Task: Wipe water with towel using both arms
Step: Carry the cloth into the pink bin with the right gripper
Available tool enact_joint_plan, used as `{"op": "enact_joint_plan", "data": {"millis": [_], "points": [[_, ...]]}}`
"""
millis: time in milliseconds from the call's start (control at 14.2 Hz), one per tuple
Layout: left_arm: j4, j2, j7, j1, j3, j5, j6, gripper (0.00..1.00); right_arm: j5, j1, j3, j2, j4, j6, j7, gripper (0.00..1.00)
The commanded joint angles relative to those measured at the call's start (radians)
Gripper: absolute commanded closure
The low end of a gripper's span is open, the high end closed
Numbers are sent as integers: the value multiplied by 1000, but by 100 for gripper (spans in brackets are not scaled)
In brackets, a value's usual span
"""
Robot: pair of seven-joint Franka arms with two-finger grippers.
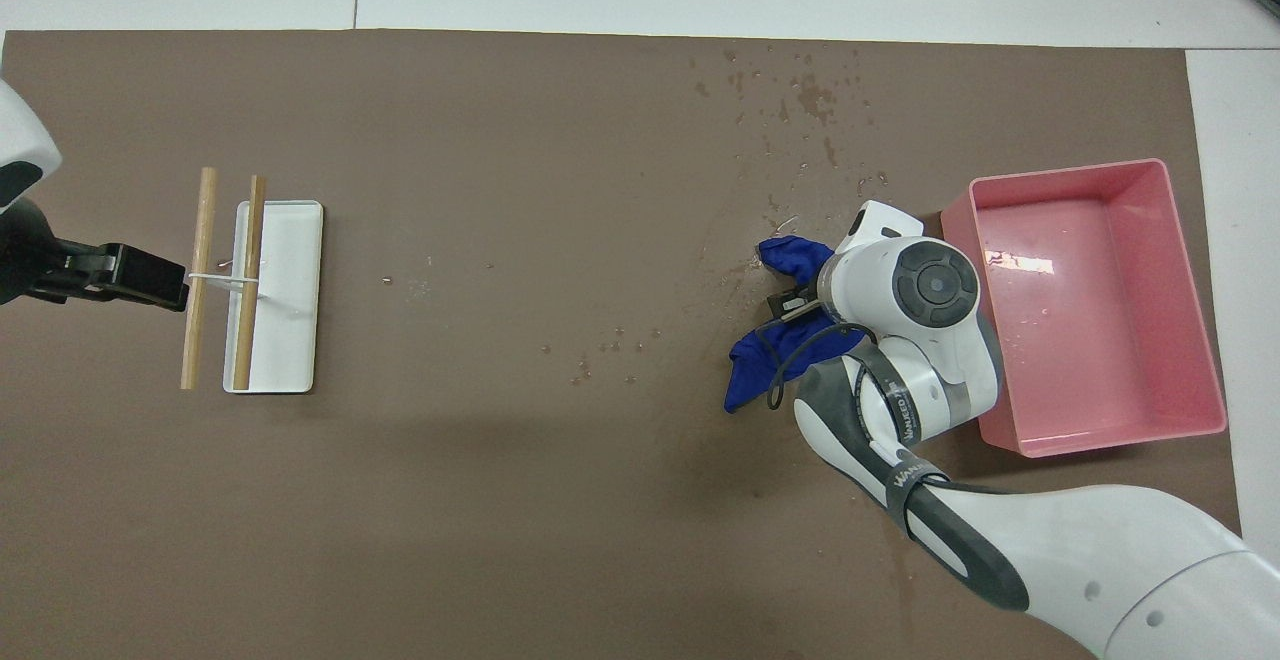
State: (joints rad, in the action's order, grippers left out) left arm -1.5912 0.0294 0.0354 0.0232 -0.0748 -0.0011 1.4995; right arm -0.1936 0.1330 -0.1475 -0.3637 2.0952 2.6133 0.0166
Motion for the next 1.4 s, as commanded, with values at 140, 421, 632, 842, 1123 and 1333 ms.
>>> {"op": "enact_joint_plan", "data": {"millis": [140, 421, 632, 842, 1123, 1333], "points": [[-27, 23, 3, 9, 12, 0, 8, 0, -116, -33, -10, -24, -102, -143, -37, 100], [-27, 23, 3, 9, 12, 0, 8, 0, -93, -32, -33, 54, -222, -418, -44, 100], [-27, 23, 3, 9, 12, 0, 8, 0, -9, -30, -40, 103, -308, -600, -58, 100], [-27, 23, 3, 9, 12, 0, 8, 0, 34, -53, -40, 182, -369, -770, -163, 100], [-27, 23, 3, 9, 12, 0, 8, 0, 102, -179, -27, 343, -414, -1008, -396, 100], [-27, 23, 3, 9, 12, 0, 8, 0, 85, -323, -26, 362, -449, -1064, -623, 100]]}}
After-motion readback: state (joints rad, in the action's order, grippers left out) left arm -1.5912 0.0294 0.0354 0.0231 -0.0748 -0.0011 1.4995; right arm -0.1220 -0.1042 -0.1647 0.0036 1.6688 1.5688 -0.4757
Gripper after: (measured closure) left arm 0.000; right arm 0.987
